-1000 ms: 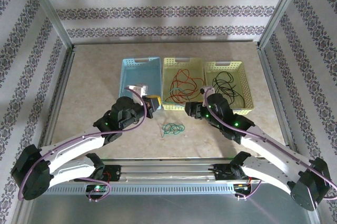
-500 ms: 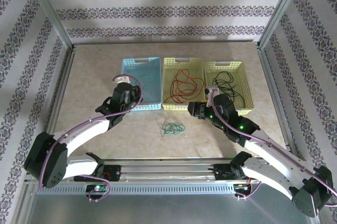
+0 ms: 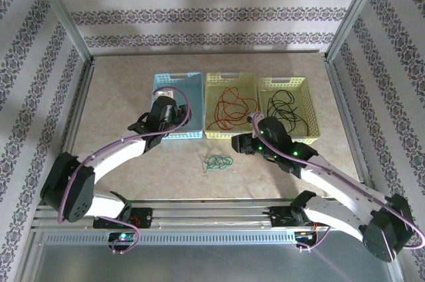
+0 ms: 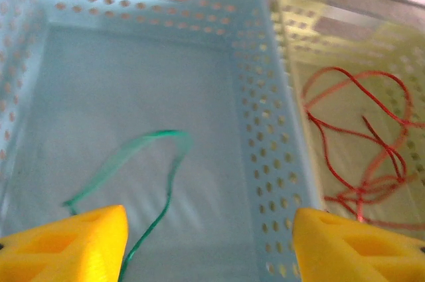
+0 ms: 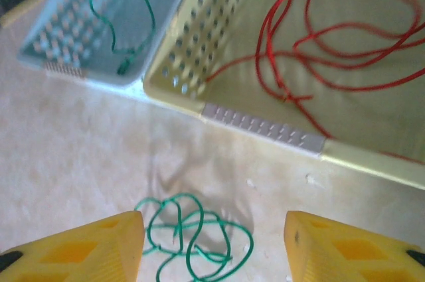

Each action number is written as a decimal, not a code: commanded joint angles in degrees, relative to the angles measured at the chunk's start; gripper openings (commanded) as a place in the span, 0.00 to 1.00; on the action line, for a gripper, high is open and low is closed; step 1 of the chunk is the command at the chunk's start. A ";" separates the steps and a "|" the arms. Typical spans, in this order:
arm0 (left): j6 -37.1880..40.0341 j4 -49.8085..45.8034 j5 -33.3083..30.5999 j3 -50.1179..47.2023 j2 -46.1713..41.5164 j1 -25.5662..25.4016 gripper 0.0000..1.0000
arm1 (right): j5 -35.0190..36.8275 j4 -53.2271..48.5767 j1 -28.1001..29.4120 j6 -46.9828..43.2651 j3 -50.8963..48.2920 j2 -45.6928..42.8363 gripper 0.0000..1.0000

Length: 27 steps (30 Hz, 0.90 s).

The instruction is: Untangle the cables

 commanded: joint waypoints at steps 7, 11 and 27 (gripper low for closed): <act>13.68 -11.54 12.86 -5.74 -7.76 -15.72 0.66 | -11.52 -5.69 3.75 -8.20 5.73 13.14 0.51; 9.73 -9.05 10.96 -9.57 -5.93 -19.37 0.66 | -11.10 -6.47 4.13 -8.48 7.41 17.78 0.48; 9.93 -1.37 10.32 -6.84 9.40 -22.80 0.63 | -6.13 -5.71 4.72 -7.55 6.20 25.35 0.12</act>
